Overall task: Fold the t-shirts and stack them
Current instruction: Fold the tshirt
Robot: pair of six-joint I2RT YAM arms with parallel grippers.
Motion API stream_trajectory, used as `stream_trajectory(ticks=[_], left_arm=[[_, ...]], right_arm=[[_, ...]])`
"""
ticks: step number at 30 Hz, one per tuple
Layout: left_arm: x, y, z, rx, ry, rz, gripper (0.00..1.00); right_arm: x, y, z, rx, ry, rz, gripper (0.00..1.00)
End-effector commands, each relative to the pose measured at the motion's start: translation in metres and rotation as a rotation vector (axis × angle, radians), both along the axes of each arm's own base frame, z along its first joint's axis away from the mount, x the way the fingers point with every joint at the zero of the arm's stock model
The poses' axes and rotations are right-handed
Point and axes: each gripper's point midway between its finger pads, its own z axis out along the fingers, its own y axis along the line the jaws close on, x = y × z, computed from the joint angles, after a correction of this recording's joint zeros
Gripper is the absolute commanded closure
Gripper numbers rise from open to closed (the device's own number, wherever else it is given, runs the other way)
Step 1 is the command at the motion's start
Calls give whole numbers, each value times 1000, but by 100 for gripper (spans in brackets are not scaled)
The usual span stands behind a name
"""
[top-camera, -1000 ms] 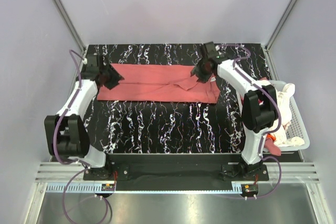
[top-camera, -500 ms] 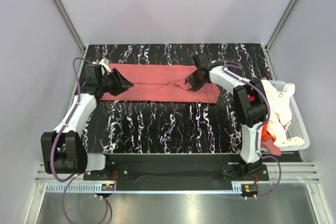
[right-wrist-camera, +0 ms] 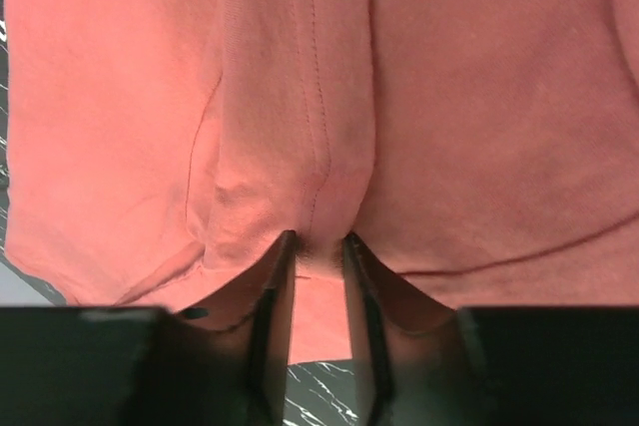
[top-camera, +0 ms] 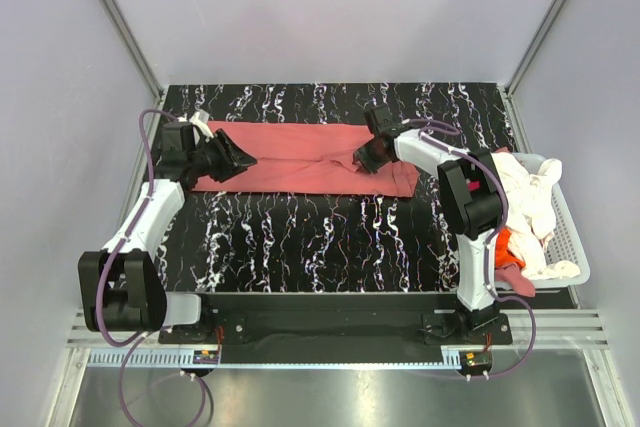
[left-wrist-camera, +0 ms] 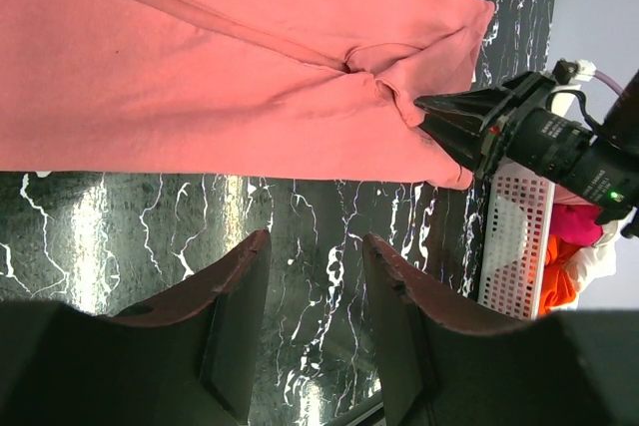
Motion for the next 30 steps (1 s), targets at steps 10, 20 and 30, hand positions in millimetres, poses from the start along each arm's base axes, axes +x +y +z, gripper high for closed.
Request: stream_trajectory(ticks=[10, 20, 30], left_arm=[[2, -4, 20, -17, -77, -26, 53], [3, -3, 15, -9, -66, -19, 53], [6, -1, 5, 0, -41, -14, 52]], right_arm=[[40, 13, 35, 3, -179, 17, 100], [92, 64, 57, 47, -324, 302, 81], [78, 38, 112, -56, -441, 398, 64]])
